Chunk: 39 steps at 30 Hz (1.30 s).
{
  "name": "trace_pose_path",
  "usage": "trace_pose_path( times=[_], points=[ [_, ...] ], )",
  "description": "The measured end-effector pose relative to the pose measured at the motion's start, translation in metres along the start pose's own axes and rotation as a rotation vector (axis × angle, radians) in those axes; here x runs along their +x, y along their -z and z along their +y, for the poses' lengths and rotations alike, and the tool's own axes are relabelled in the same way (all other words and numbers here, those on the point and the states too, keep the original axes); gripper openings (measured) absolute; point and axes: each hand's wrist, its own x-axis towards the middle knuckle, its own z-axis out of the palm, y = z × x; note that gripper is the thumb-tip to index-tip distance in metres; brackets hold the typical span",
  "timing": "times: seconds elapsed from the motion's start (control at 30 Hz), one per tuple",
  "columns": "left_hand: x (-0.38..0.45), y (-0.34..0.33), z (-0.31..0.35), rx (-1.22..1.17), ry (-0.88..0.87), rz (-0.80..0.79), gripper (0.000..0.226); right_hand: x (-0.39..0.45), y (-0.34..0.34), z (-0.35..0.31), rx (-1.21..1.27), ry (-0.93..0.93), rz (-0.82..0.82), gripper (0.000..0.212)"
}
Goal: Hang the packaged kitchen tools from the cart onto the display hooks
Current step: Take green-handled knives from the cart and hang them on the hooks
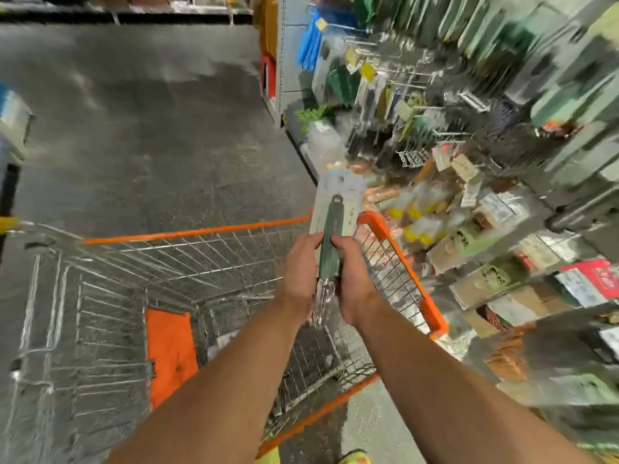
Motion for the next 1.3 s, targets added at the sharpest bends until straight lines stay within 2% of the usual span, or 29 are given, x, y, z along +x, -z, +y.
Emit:
trace_pose_path(
  times=[0.1, 0.2, 0.3, 0.4, 0.47, 0.53, 0.6, 0.63, 0.73, 0.87, 1.07, 1.2, 1.3],
  points=[
    [-0.004, -0.045, 0.011, 0.022, -0.02, -0.132, 0.06, -0.009, 0.014, -0.036, 0.057, 0.099, 0.079, 0.076],
    [-0.011, -0.096, 0.022, 0.079, -0.112, -0.134, 0.067, -0.019, 0.041, -0.075, 0.095, 0.236, 0.183, 0.068],
    [-0.02, -0.144, 0.027, 0.096, -0.099, -0.16, 0.079, -0.034, 0.073, -0.115, 0.094, 0.3, 0.279, 0.061],
    [-0.022, -0.188, 0.023, 0.087, -0.103, -0.306, 0.063, -0.06, 0.101, -0.15, 0.095, 0.392, 0.358, 0.061],
    [-0.031, -0.214, 0.018, 0.098, -0.083, -0.378, 0.062, -0.082, 0.116, -0.169, 0.078, 0.467, 0.437, 0.071],
    [-0.039, -0.238, 0.012, 0.11, -0.016, -0.454, 0.08, -0.105, 0.131, -0.184, 0.072, 0.546, 0.543, 0.08],
    [-0.047, -0.26, 0.011, 0.094, 0.035, -0.533, 0.103, -0.125, 0.142, -0.195, 0.073, 0.603, 0.594, 0.069],
    [-0.051, -0.274, 0.011, 0.099, 0.019, -0.566, 0.106, -0.138, 0.147, -0.203, 0.073, 0.641, 0.615, 0.063],
    [-0.068, -0.316, 0.009, 0.172, -0.051, -0.635, 0.1, -0.172, 0.163, -0.225, 0.08, 0.749, 0.688, 0.053],
    [-0.096, -0.359, 0.005, 0.263, -0.145, -0.706, 0.074, -0.206, 0.185, -0.243, 0.026, 0.88, 0.791, 0.049],
    [-0.124, -0.41, 0.0, 0.323, -0.233, -0.885, 0.073, -0.245, 0.215, -0.264, -0.169, 1.002, 1.018, 0.064],
    [-0.134, -0.439, -0.005, 0.276, -0.184, -0.909, 0.081, -0.263, 0.236, -0.285, -0.236, 1.026, 1.104, 0.048],
    [-0.143, -0.457, -0.012, 0.179, -0.138, -0.917, 0.07, -0.267, 0.253, -0.294, -0.241, 1.07, 1.118, 0.035]
  ],
)
